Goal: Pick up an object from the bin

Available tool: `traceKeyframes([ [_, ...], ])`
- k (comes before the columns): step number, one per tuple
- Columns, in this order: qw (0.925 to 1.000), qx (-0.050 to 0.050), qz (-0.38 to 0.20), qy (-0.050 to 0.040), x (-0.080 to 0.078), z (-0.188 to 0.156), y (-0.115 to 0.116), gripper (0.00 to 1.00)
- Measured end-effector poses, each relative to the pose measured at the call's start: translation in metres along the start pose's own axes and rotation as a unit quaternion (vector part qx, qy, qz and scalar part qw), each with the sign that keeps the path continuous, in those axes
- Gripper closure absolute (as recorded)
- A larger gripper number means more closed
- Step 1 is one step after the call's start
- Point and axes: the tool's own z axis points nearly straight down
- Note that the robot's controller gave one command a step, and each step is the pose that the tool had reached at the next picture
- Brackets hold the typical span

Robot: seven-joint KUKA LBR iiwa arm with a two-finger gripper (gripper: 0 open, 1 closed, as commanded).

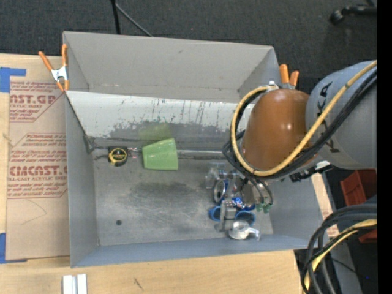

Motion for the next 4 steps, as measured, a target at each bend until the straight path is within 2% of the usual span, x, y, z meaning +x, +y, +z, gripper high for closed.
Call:
traceKeyframes([
  [1, 0.9948, 0.0, -0.102, 0.0011, -0.001, 0.024, 0.005, 0.0],
  [2, 0.9948, 0.0, -0.102, 0.0006, -0.001, 0.023, 0.005, 1.0],
  [3, 0.9707, 0.002, -0.24, -0.0017, -0.019, -0.016, -0.06, 1.0],
  [4, 0.9707, 0.001, -0.24, -0.006, -0.087, -0.07, -0.034, 1.0],
])
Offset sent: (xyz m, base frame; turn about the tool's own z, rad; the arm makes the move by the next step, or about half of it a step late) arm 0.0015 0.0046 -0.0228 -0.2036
